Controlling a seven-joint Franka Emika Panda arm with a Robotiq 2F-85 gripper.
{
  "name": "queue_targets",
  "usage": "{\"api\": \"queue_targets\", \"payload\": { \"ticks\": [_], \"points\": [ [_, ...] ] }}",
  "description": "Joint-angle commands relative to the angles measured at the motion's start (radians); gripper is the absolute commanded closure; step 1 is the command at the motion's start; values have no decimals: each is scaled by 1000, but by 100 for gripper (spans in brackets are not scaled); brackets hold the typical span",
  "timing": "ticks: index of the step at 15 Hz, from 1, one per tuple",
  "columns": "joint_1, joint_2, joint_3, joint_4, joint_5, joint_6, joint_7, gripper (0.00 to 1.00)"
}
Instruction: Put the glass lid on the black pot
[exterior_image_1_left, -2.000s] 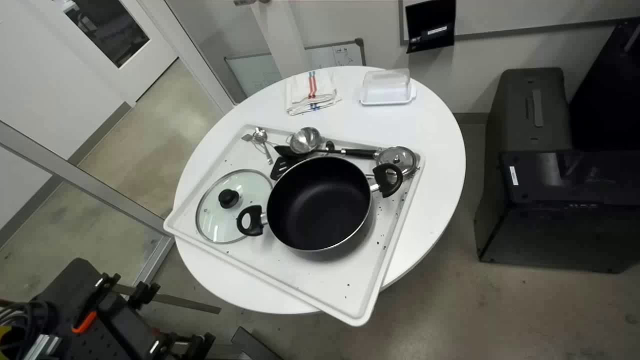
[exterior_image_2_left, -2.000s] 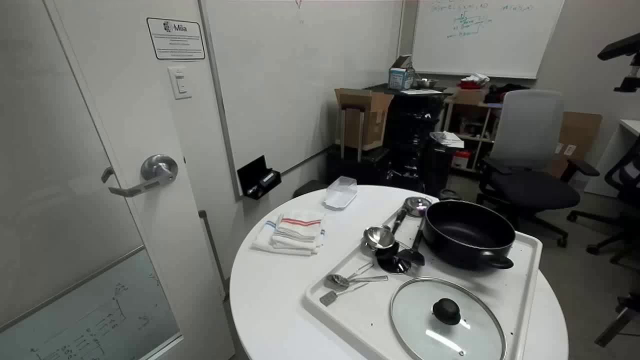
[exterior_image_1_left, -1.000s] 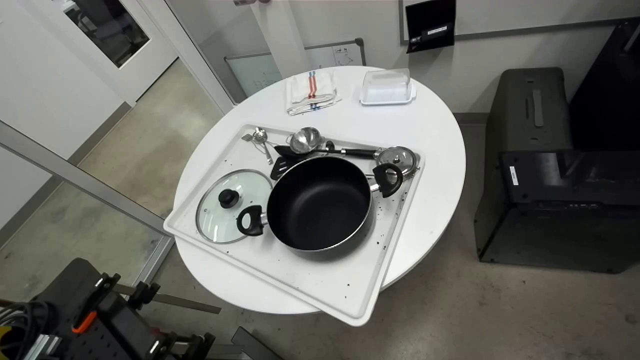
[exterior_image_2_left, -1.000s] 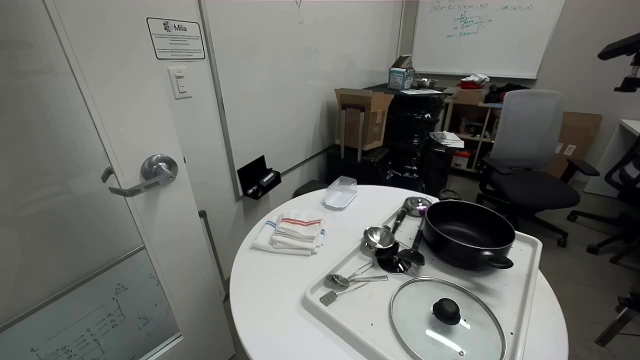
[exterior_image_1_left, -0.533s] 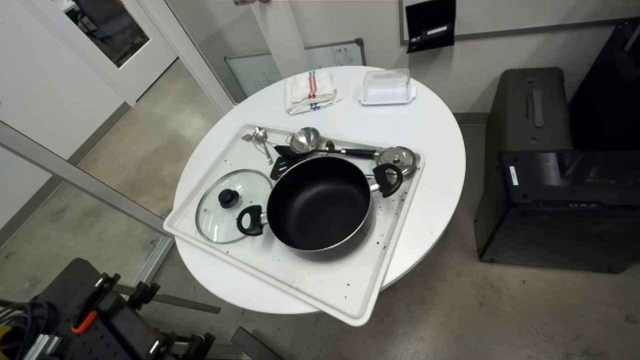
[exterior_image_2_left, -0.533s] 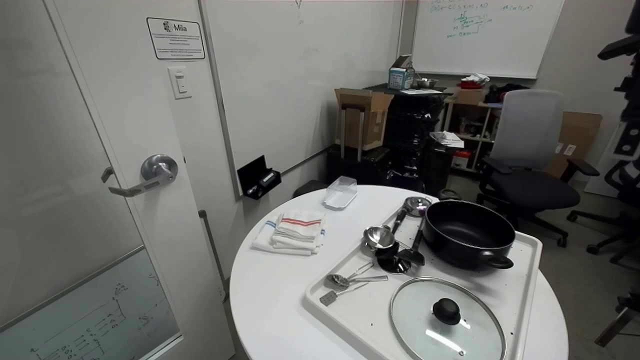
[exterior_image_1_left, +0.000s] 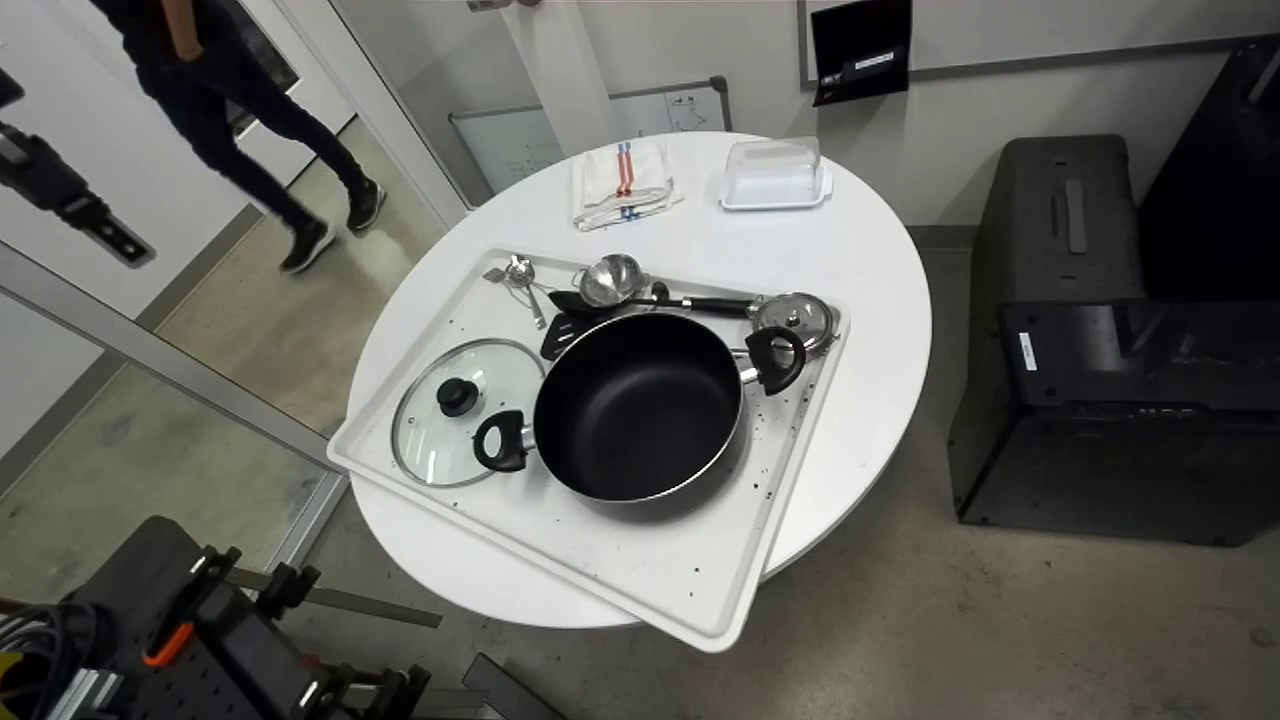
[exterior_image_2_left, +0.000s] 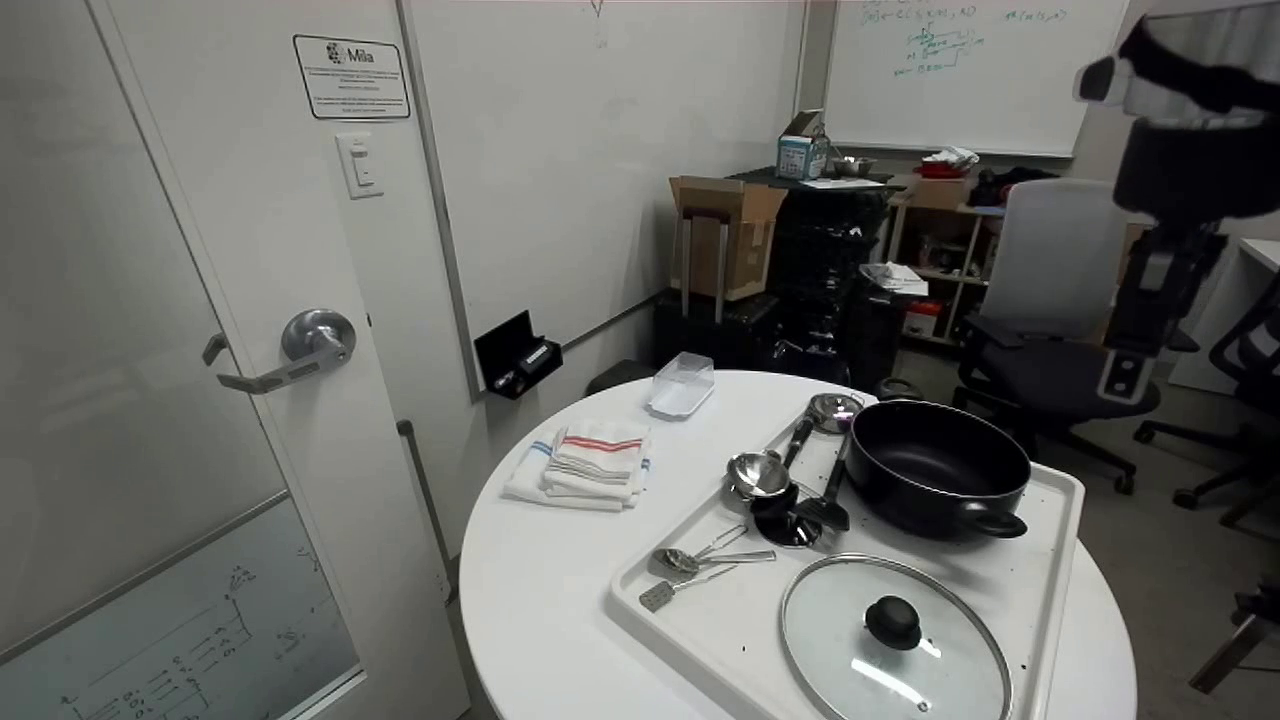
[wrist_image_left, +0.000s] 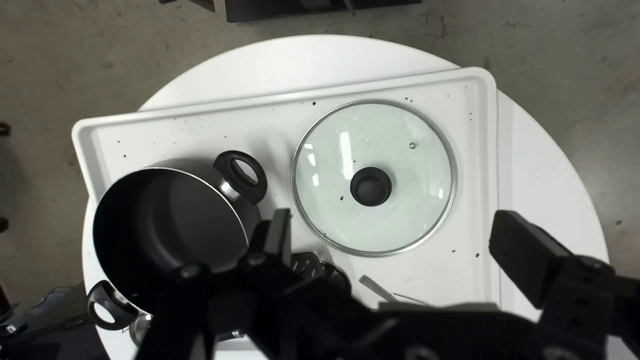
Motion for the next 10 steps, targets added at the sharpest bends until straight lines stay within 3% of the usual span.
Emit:
{"api": "queue_targets", "payload": {
  "ticks": [1, 10],
  "points": [
    [4, 120, -24, 16, -78, 65, 54, 0],
    [39, 401, -132, 69, -188, 228, 65, 0]
  ]
}}
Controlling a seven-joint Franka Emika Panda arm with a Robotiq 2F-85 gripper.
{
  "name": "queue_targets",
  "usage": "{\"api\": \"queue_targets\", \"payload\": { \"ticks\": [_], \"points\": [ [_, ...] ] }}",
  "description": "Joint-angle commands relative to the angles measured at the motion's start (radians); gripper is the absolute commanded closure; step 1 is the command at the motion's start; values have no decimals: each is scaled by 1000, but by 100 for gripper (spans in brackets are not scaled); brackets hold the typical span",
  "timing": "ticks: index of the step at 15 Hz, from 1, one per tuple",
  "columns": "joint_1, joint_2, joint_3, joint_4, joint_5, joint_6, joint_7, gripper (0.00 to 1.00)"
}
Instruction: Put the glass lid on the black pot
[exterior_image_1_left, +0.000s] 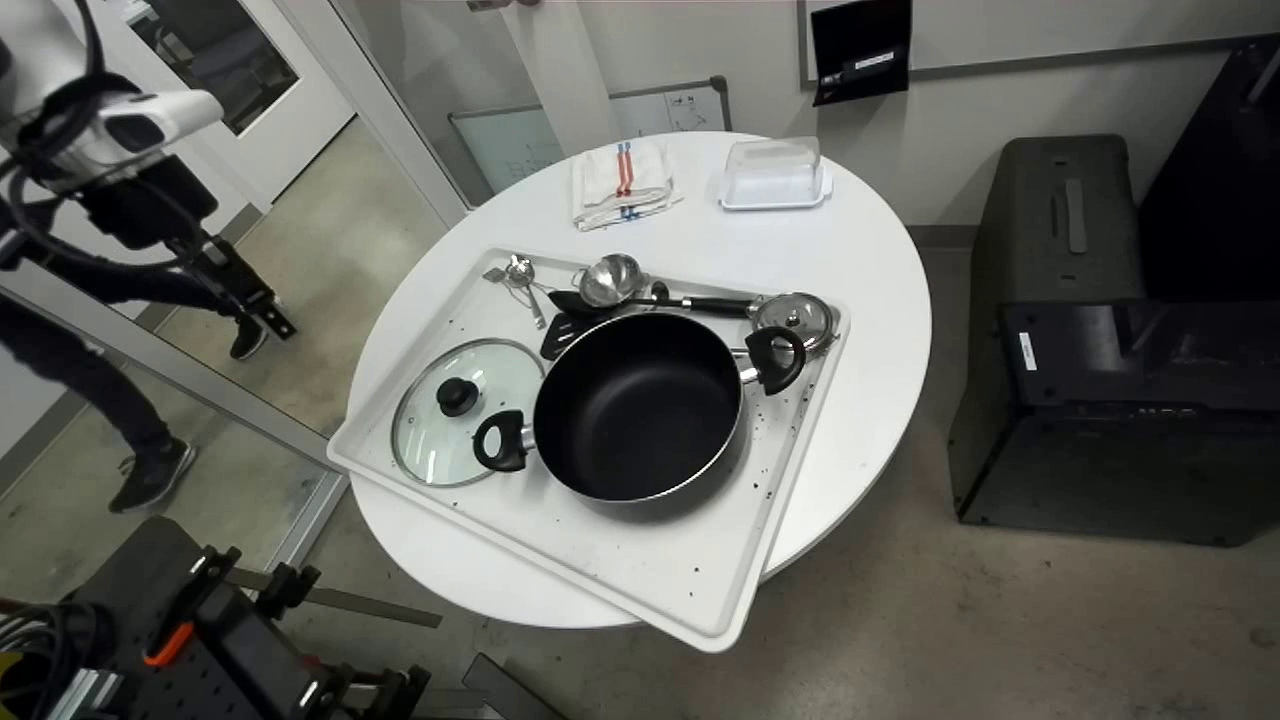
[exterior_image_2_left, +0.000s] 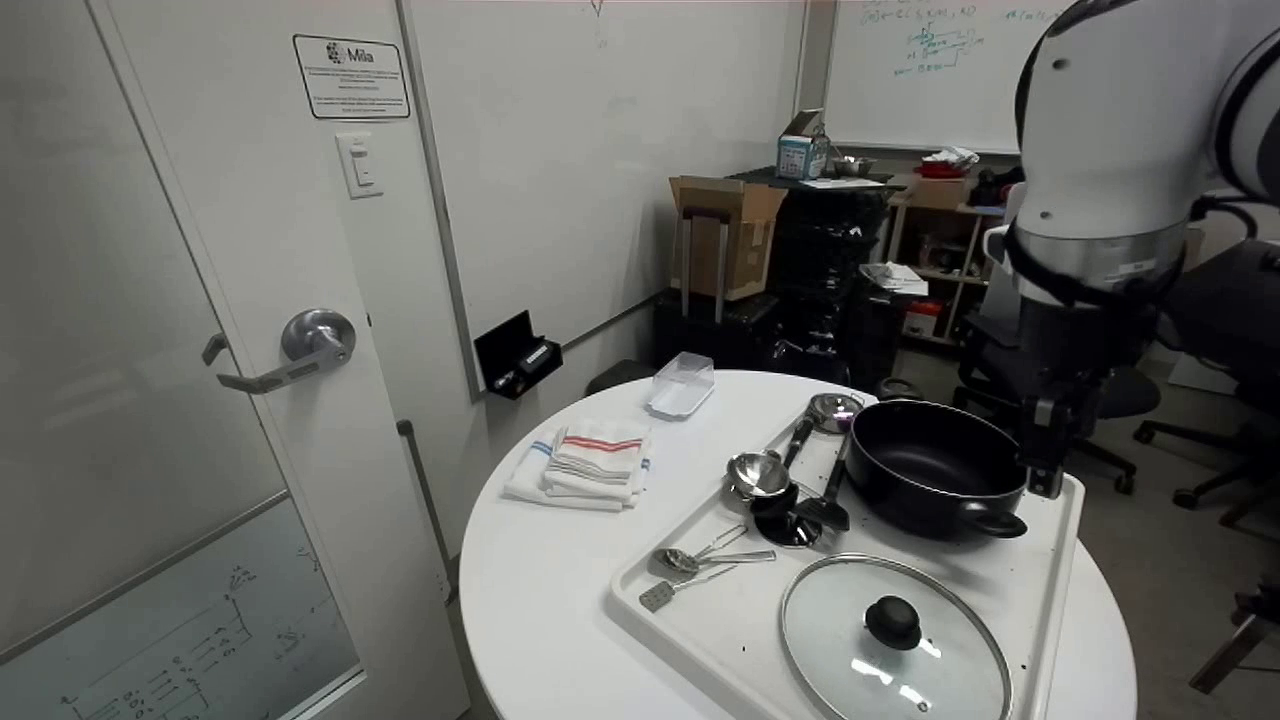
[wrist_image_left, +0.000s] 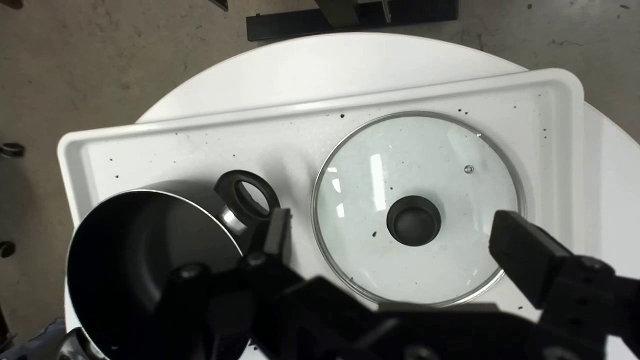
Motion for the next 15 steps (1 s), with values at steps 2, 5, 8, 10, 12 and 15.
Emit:
{"api": "queue_targets", "payload": {
  "ticks": [2, 5, 8, 10, 12, 15],
  "points": [
    [44, 176, -72, 82, -39, 103, 1, 0],
    [76, 291, -105, 144, -16, 150, -21, 0],
    [108, 393, -127, 215, 5, 173, -47, 0],
    [124, 458, -139, 267, 18, 184, -66, 0],
    [134, 517, -150, 320, 26, 191, -87, 0],
    [142, 598, -159, 402, 42, 188, -124, 0]
  ]
}}
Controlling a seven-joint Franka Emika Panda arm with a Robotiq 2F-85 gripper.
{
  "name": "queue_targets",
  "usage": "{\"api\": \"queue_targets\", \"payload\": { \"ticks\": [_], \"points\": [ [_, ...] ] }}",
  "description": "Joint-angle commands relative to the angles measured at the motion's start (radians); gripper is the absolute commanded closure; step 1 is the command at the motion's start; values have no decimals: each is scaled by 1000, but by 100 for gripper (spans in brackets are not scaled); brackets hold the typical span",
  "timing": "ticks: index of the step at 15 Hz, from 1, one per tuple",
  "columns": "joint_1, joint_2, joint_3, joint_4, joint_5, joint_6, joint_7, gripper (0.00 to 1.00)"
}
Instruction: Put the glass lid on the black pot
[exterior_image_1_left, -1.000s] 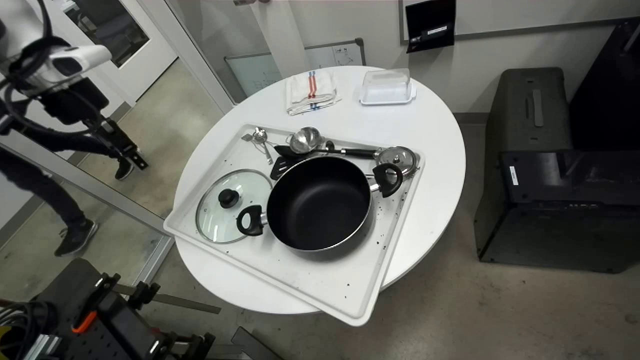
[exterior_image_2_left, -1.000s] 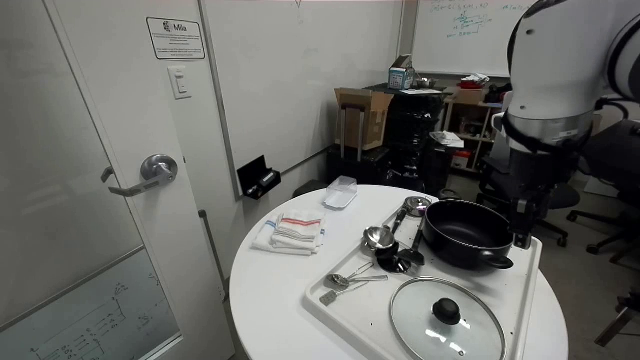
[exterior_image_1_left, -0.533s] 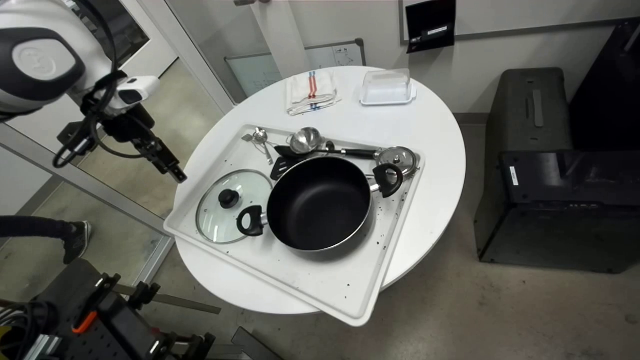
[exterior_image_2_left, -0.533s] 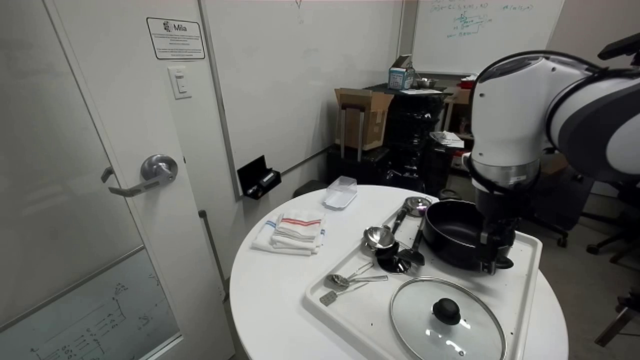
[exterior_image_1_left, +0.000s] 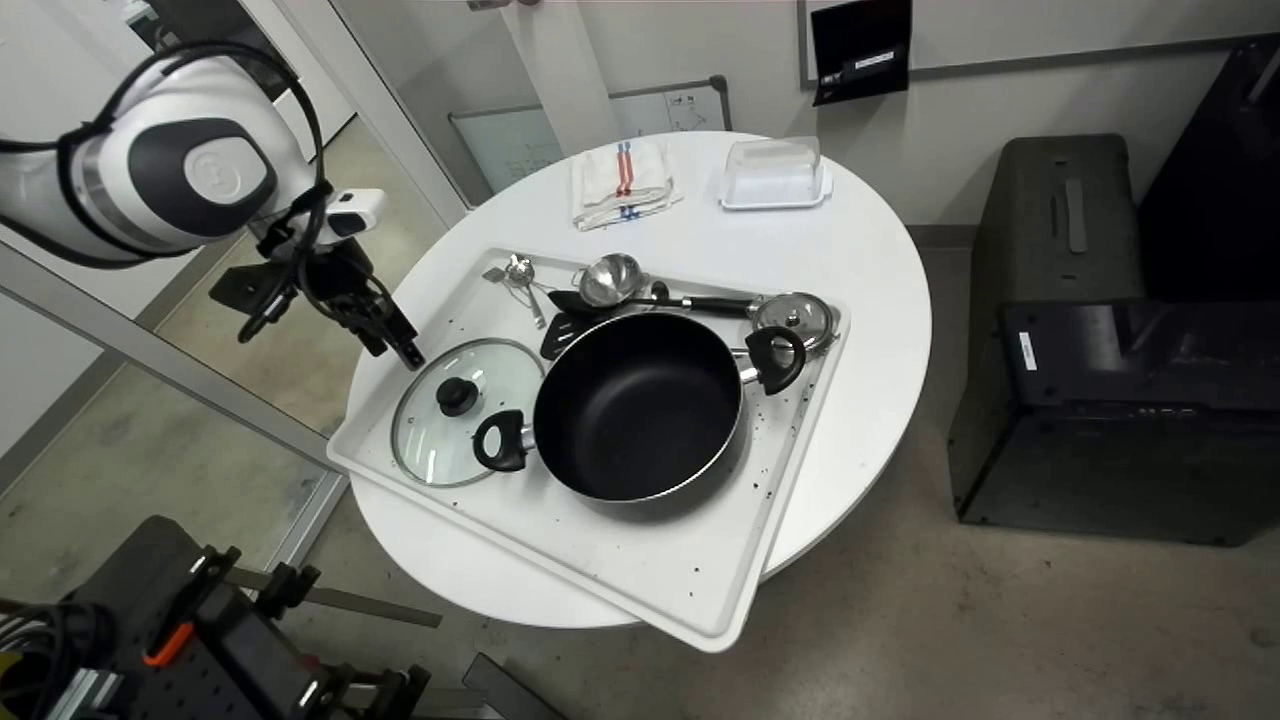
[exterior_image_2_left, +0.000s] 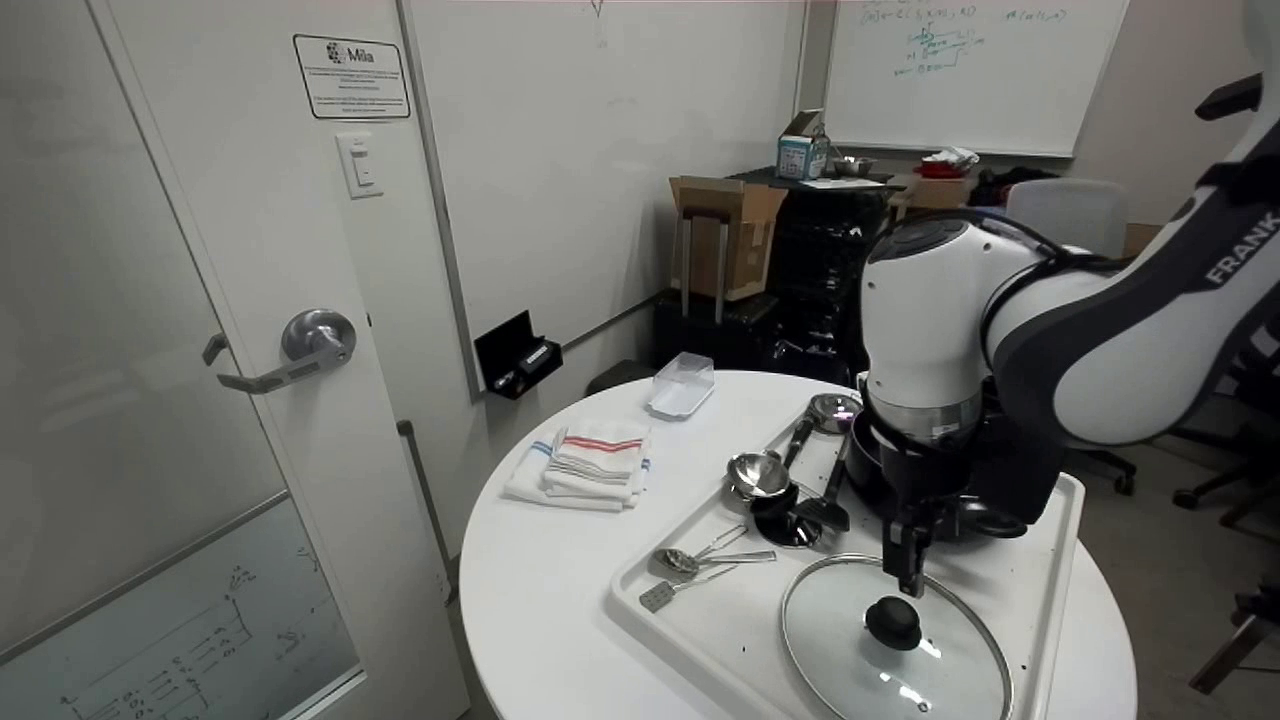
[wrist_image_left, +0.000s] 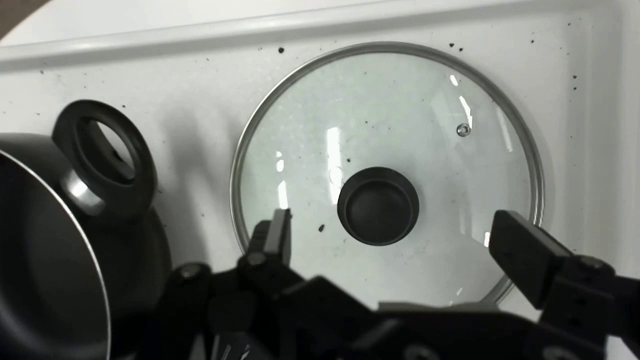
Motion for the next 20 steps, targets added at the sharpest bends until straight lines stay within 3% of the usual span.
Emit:
{"api": "queue_targets", "payload": {
  "ticks": [1, 10, 20],
  "points": [
    [24, 119, -25, 128, 44, 3, -71, 0],
    [42, 315, -36, 305, 72, -12, -135, 0],
    [41, 309, -57, 249, 78, -13, -145, 0]
  ]
}}
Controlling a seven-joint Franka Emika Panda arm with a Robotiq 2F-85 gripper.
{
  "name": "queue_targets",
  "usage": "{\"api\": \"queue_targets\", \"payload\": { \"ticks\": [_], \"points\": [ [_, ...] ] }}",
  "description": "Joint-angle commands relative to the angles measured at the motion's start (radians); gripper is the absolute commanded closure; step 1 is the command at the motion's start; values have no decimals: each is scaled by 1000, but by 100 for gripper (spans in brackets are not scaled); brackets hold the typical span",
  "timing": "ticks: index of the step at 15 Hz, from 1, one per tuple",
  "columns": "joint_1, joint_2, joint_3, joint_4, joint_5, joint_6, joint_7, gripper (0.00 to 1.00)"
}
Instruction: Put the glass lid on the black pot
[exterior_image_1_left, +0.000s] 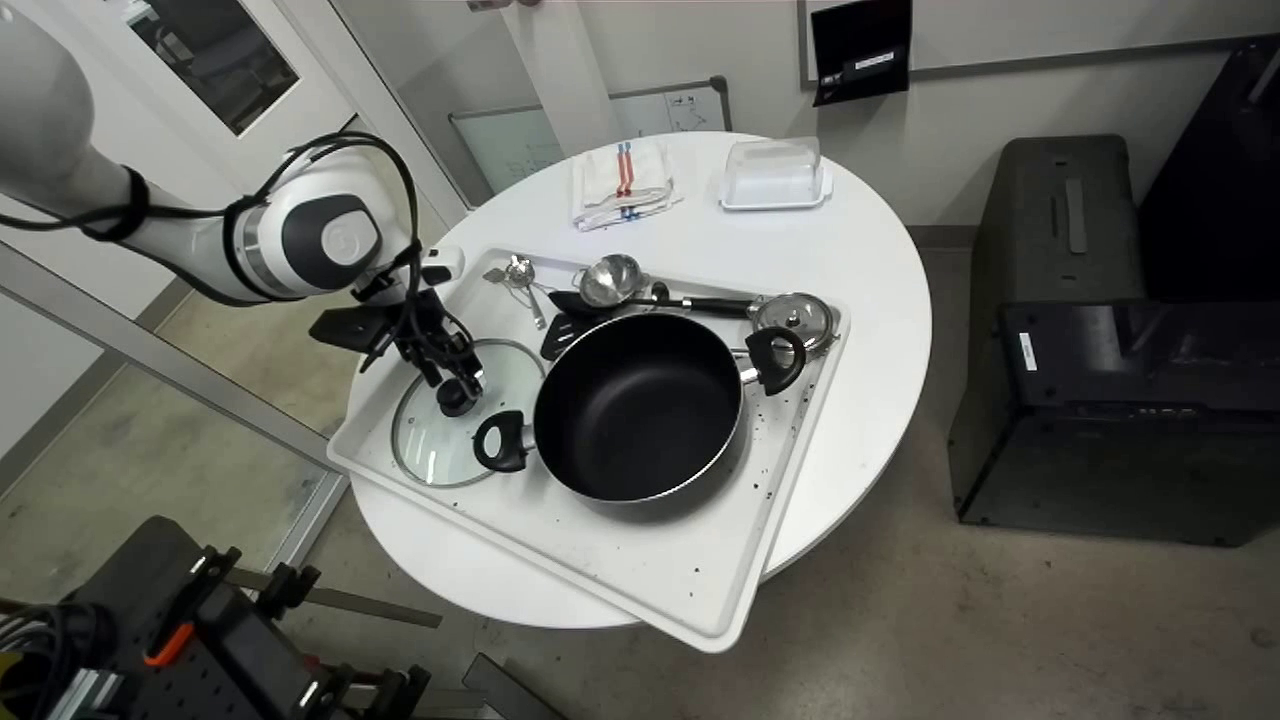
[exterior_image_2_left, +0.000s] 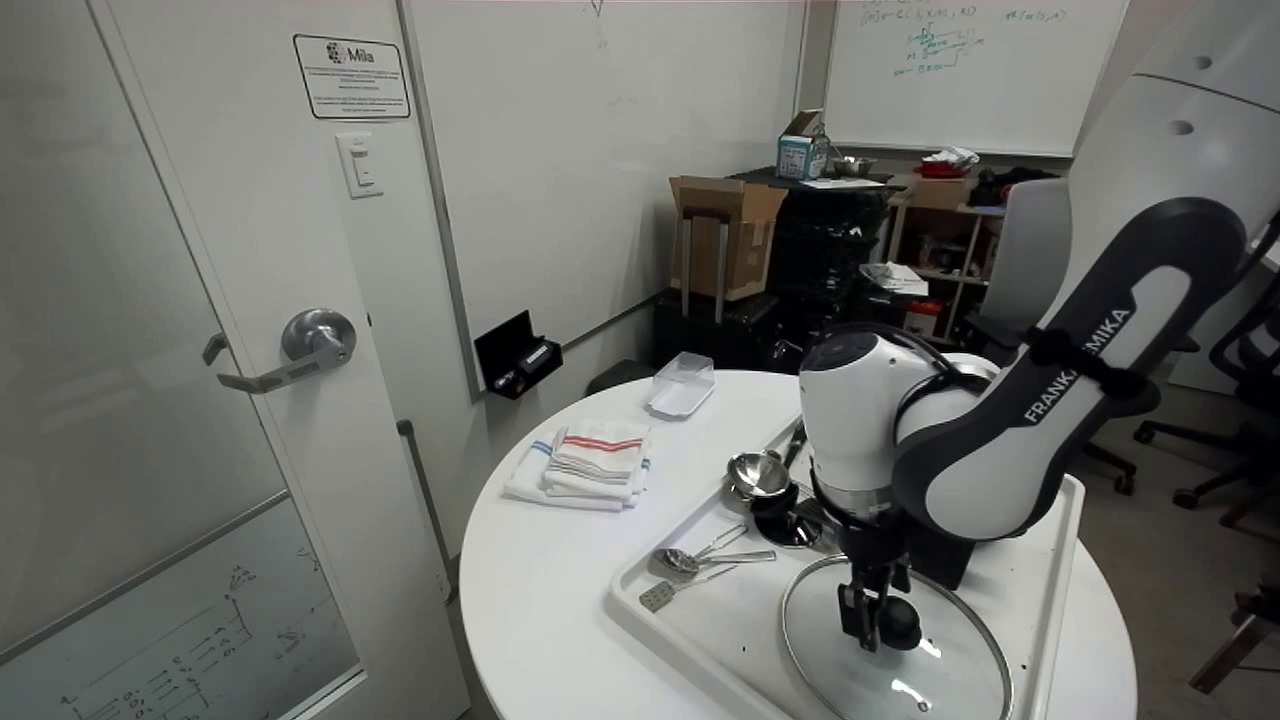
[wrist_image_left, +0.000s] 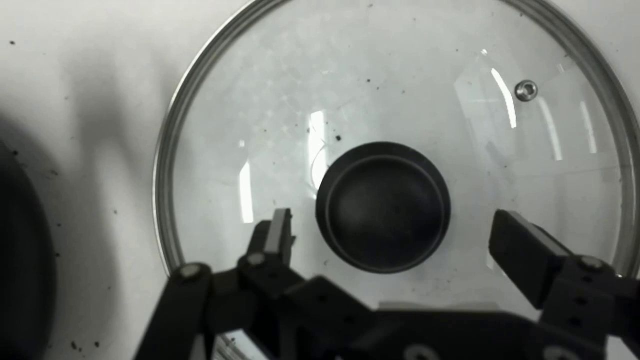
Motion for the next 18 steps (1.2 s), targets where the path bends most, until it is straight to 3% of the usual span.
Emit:
{"api": "queue_targets", "payload": {
  "ticks": [1, 2, 3, 9, 18],
  "points": [
    [14, -19, -18, -27, 29, -9, -30, 0],
    [13, -19, -19, -34, 29, -4, -31, 25],
    [14, -19, -19, -38, 29, -5, -31, 26],
    [16, -37, -22, -67, 29, 2, -29, 71],
    [21, -156, -17, -186, 32, 37, -22, 73]
  ]
}}
